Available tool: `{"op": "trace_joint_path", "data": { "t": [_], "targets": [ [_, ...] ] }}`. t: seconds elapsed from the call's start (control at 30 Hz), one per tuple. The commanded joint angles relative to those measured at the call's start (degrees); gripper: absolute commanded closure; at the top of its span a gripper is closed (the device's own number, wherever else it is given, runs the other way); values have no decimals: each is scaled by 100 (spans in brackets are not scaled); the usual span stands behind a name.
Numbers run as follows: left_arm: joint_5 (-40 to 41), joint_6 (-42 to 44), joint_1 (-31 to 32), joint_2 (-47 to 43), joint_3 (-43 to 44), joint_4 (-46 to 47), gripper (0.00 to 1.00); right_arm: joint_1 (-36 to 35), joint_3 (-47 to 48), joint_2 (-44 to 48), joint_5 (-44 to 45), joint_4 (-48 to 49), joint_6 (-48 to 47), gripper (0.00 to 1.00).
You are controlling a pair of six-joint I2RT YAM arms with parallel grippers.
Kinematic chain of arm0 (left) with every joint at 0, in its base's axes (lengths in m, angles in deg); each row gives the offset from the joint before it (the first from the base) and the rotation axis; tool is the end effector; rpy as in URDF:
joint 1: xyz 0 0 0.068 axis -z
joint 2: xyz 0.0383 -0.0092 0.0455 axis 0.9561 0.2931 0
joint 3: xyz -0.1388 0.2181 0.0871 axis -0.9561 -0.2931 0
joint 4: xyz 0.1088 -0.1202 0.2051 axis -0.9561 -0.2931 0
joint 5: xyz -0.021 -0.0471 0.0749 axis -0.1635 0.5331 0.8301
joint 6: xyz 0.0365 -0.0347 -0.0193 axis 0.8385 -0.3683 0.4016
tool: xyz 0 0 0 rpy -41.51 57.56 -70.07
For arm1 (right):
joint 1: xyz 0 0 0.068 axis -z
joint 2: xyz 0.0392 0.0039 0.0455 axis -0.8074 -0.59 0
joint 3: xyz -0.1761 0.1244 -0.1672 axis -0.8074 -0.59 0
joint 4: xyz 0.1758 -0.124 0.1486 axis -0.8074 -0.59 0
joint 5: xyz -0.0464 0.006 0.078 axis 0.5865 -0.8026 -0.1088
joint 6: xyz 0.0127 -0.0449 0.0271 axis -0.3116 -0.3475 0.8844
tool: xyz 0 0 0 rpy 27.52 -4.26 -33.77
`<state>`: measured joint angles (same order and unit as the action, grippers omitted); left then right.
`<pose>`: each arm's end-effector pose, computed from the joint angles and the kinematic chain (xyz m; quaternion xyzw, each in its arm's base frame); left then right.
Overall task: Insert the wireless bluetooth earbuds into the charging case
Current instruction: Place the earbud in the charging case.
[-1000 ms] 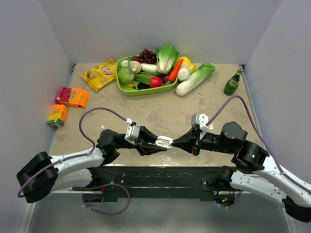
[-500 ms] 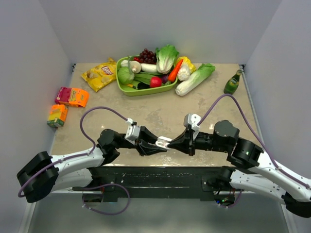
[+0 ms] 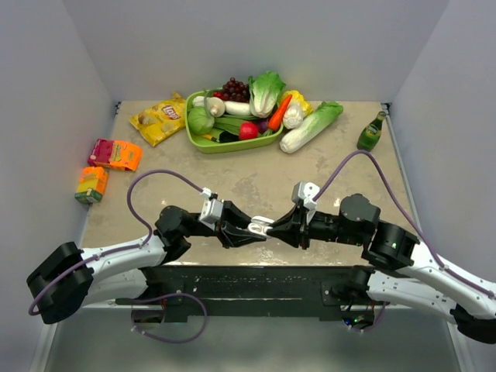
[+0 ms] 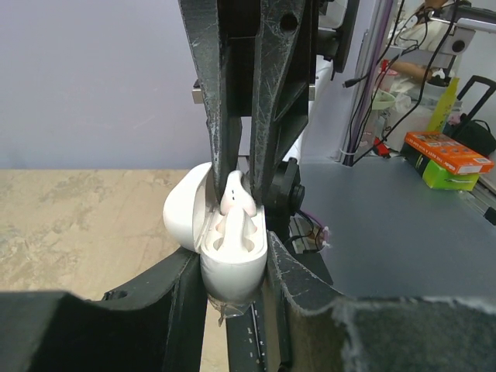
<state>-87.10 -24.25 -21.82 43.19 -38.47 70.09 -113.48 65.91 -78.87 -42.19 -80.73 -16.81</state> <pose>0.1158 -0.1824 0.2701 0.4256 0.4247 -0.6251 0.4977 0.0705 0.1386 0.3621 -0.4185 0.6388 0.4290 0.4824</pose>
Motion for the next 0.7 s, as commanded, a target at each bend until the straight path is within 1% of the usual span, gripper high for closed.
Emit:
{"op": "trace_joint_path", "data": {
  "t": [0.0, 0.1, 0.27, 0.37, 0.43, 0.47, 0.5, 0.53, 0.6, 0.63, 0.67],
  "targets": [
    [37, -66, 2, -146, 116, 415, 100, -13, 194, 46, 281, 15, 50, 76],
    [81, -57, 2, -164, 98, 397, 100, -13, 238, 64, 386, 15, 85, 69],
    [187, 5, -7, -129, 37, 318, 100, -13, 466, 344, 649, 199, 287, 59],
    [266, 5, 2, -102, -16, 371, 100, -13, 642, 494, 755, 384, 410, 56],
    [301, 5, 2, -76, -51, 406, 100, -13, 712, 529, 1018, 375, 446, 56],
    [301, 5, -7, -76, -60, 415, 100, -13, 695, 547, 1158, 358, 507, 56],
    [319, 5, 2, -76, -69, 415, 100, -13, 660, 573, 1621, 349, 603, 58],
    [345, 5, 2, -76, -78, 415, 100, -13, 564, 565, 1895, 349, 717, 59],
    [389, 5, 2, -102, -104, 415, 100, -13, 528, 408, 2336, 227, 902, 70],
    [433, 22, 2, -128, -121, 389, 100, -13, 545, 311, 2512, 78, 981, 79],
    [450, 31, 2, -128, -130, 371, 100, -22, 563, 188, 2557, 16, 1034, 83]
  ]
}}
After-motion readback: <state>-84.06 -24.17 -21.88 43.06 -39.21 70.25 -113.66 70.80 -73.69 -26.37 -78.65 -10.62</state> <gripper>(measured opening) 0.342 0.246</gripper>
